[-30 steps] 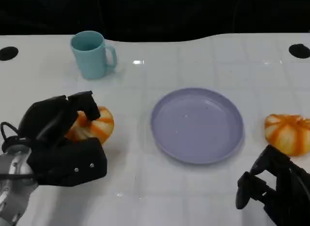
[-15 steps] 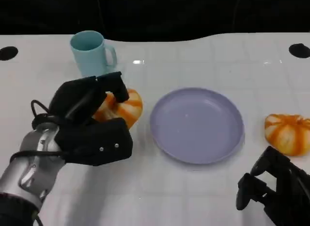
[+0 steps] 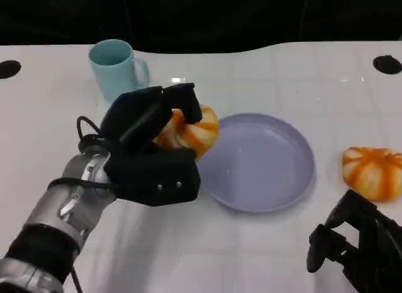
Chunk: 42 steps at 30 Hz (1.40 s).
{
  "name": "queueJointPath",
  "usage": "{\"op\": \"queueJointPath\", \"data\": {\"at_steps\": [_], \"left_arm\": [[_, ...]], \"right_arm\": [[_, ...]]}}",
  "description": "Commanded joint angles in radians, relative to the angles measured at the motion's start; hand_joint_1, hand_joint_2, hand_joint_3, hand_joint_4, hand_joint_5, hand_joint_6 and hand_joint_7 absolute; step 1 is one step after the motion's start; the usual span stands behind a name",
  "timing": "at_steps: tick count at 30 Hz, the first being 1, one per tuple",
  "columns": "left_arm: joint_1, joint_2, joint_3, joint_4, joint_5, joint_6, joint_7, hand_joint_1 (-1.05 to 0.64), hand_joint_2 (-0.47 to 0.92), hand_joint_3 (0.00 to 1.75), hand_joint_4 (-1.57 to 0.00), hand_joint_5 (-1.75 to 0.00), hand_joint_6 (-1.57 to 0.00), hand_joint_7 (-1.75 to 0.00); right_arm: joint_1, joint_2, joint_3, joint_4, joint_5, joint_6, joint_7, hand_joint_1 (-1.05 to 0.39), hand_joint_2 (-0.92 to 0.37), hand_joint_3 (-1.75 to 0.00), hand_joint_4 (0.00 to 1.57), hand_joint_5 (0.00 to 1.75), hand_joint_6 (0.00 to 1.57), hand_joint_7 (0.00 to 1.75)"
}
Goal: Grasp the bread from the table and place it into the plate.
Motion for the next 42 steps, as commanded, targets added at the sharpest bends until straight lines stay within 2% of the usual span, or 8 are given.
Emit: {"op": "queueJointPath", "data": {"at_steps": [1,19,36,37,38,39,40,42], "left_arm": [[-0.064,-0.033,-0.032,0.044,0.015,-0.012,0.007,-0.21,0.49,1.2,-0.89,-1.75,-0.69,-1.75],[-0.191,-0.136,-0.089,0.218,0.021,-0.063,0.021,-0.2,0.5,1.25,-0.9,-1.75,-0.71,-1.75],[-0.238,-0.156,-0.108,0.316,0.019,-0.105,0.022,-0.23,0.54,1.21,-0.86,-1.75,-0.67,-1.67],[-0.243,-0.149,-0.117,0.311,0.021,-0.089,-0.027,-0.23,0.54,1.21,-0.86,-1.75,-0.67,-1.67],[-0.248,-0.141,-0.127,0.306,0.026,-0.078,-0.071,-0.31,0.72,0.75,-0.67,-1.22,-0.54,-1.0],[-0.253,-0.133,-0.136,0.3,0.031,-0.069,-0.108,-0.36,0.82,0.51,-0.61,-0.9,-0.54,-0.59],[-0.255,-0.128,-0.142,0.295,0.034,-0.063,-0.132,-0.41,0.88,0.38,-0.56,-0.62,-0.54,-0.28],[-0.255,-0.124,-0.145,0.287,0.034,-0.058,-0.148,-0.43,0.91,0.31,-0.54,-0.47,-0.54,-0.12]], "right_arm": [[0.001,-0.001,-0.001,0.003,-0.003,-0.014,-0.005,-0.58,-0.92,-0.41,0.75,1.75,0.57,1.63],[0.005,0.002,-0.003,0.004,0.012,-0.009,-0.001,-0.56,-0.92,-0.39,0.76,1.75,0.57,1.61],[-0.008,0.014,0.011,0.013,-0.005,-0.02,-0.007,-0.57,-0.92,-0.38,0.76,1.75,0.58,1.6],[-0.004,0.015,0.016,0.007,-0.01,-0.024,-0.008,-0.57,-0.92,-0.38,0.76,1.75,0.58,1.6],[0.0,0.016,0.02,0.0,-0.014,-0.025,-0.01,-0.57,-0.92,-0.39,0.76,1.75,0.58,1.61],[0.004,0.017,0.024,-0.005,-0.017,-0.026,-0.012,-0.57,-0.92,-0.4,0.76,1.75,0.58,1.61],[0.006,0.017,0.026,-0.009,-0.019,-0.026,-0.013,-0.57,-0.92,-0.41,0.76,1.75,0.58,1.62],[0.007,0.017,0.027,-0.01,-0.019,-0.026,-0.015,-0.57,-0.92,-0.41,0.76,1.75,0.58,1.62]]}}
